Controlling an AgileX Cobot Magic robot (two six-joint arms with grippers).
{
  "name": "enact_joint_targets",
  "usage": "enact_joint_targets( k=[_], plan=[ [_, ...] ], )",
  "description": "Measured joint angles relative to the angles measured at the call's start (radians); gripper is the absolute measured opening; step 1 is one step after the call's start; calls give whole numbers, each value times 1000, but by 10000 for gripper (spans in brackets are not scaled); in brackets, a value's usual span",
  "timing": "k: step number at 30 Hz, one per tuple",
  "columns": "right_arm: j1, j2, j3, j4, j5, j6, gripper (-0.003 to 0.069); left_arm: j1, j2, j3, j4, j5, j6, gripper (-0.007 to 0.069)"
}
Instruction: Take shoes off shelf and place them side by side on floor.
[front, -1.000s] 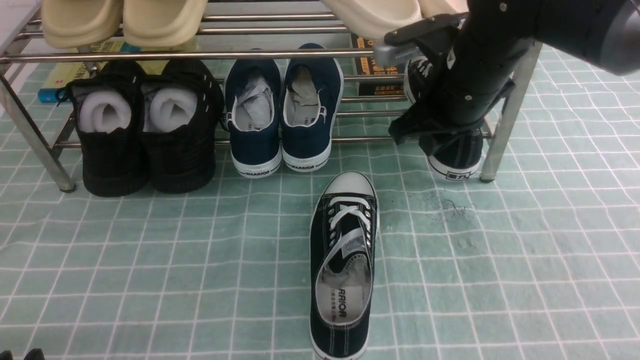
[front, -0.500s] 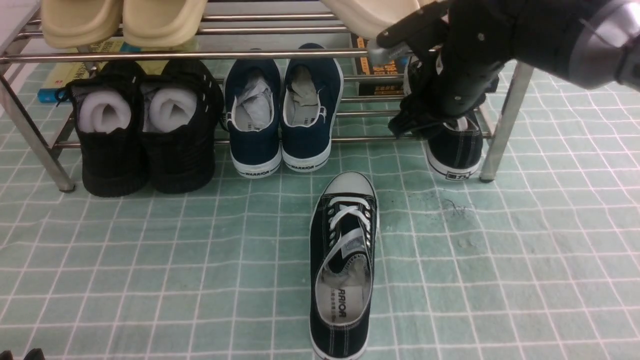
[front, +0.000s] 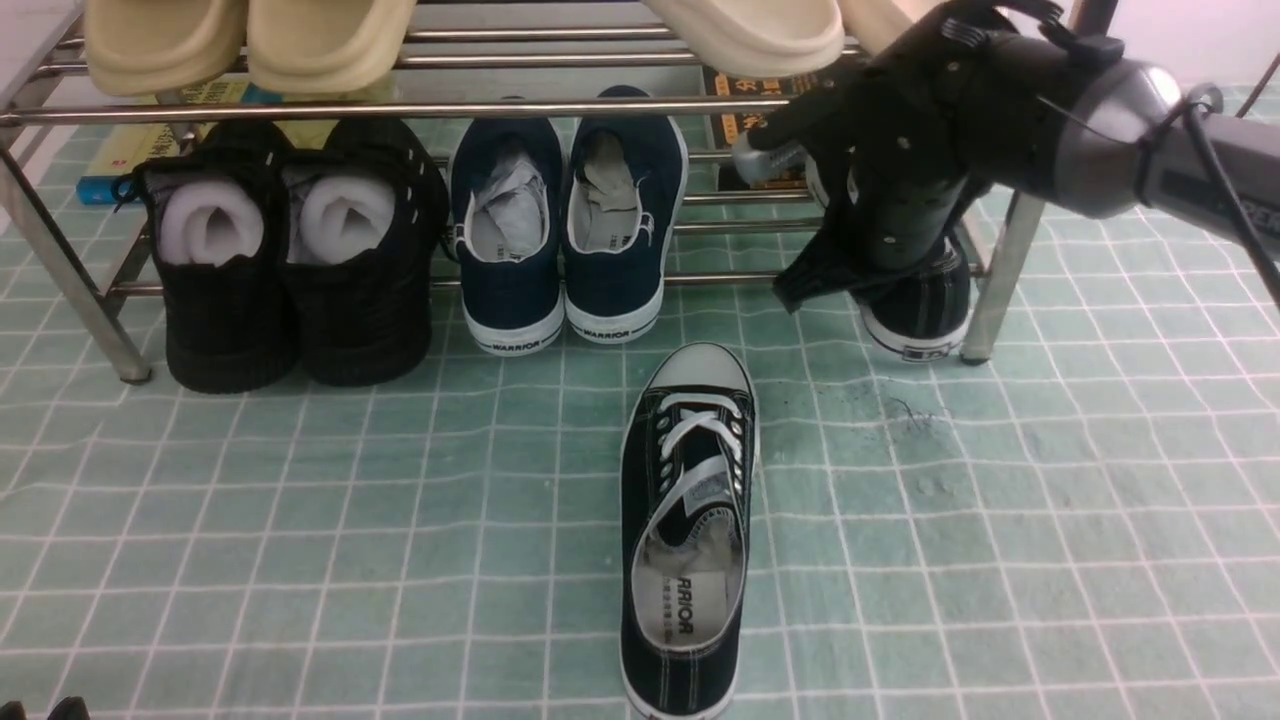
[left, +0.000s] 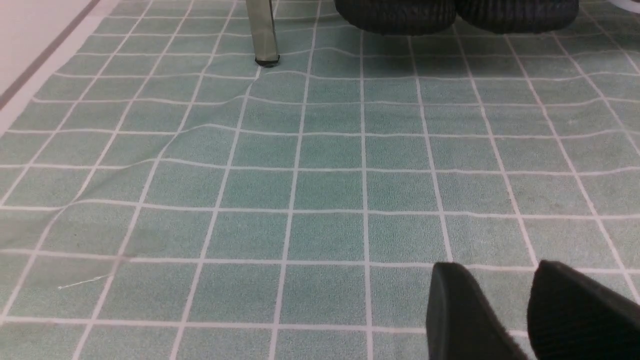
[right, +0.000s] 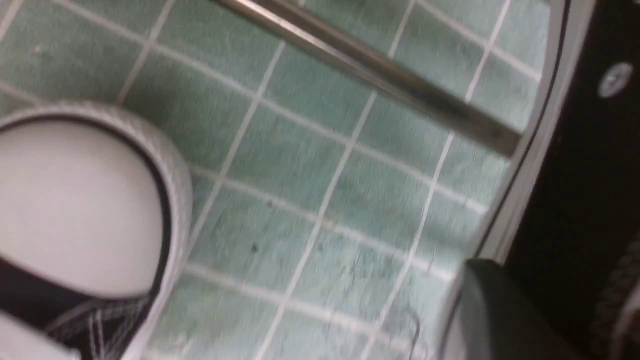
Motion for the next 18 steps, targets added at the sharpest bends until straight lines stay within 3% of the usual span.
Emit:
enact_joint_targets(
  k=[1,6,12,18],
  plan=[
    [1,-14,-3,18,57,-4,16,0,0,0,0,0,0,242],
    [23,-125,0,151,239,-16,7,0,0,0,1,0,0,242],
    [49,-279,183,334,244,-15,7,0,0,0,1,1,0,242],
    [122,-312,380,378,208,48,8,0,0,0,1,1,0,242]
  ],
)
